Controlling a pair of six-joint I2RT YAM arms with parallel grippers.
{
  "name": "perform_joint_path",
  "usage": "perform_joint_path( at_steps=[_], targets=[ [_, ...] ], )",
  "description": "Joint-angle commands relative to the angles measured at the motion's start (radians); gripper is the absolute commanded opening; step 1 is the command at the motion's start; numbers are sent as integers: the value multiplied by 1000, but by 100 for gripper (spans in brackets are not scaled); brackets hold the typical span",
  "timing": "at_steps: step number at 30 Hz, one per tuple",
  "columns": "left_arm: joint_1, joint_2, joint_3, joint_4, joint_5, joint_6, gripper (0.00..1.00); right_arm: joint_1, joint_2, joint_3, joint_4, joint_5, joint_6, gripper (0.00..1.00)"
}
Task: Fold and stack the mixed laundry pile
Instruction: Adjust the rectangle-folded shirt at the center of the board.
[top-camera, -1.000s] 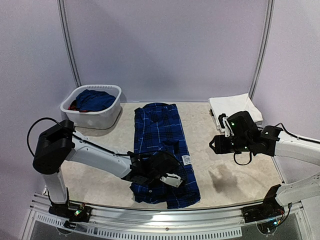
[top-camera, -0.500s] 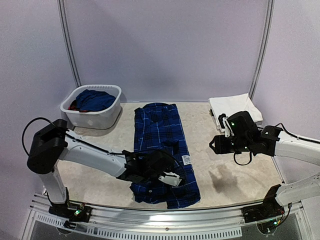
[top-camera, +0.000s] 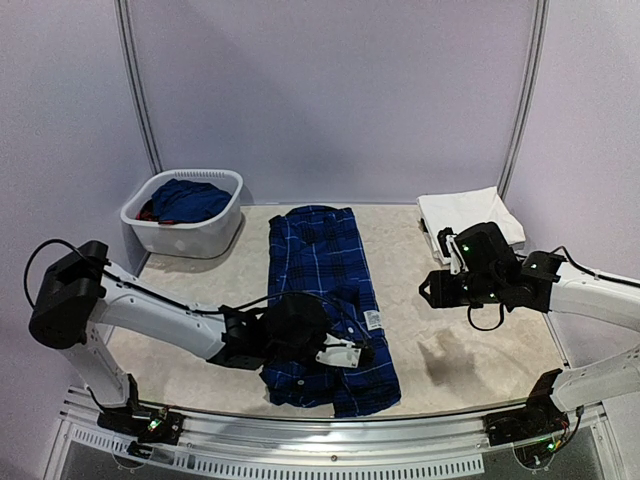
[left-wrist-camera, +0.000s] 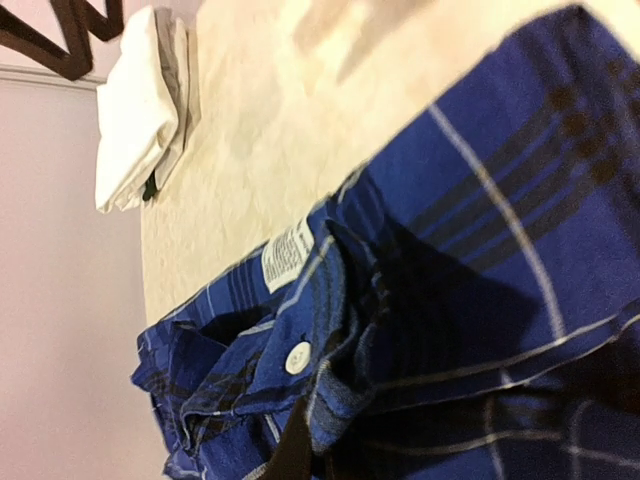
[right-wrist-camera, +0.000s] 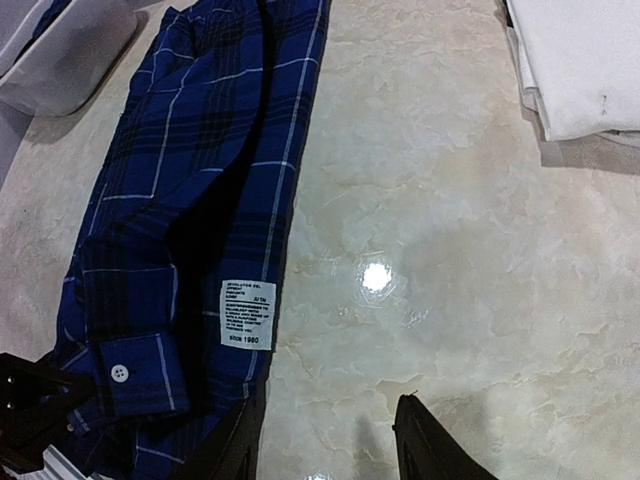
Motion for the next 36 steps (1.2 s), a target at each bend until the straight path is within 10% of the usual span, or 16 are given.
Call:
perform_joint_path(
  at_steps=[1,21,28,36],
  targets=[
    [-18,-57,-49,114,119,-111,0,-9,9,16,-6,12,14,47],
    [22,-189,-218,121,467,-156,4,-8,53,35,4,-30,33,47],
    [31,-196,-254,229,448,-225,71,-8,78,44,13,-61,40,47],
    [73,-396,-272,275,397,-460,81,-7,157,118,84,-153,8,47]
  ],
)
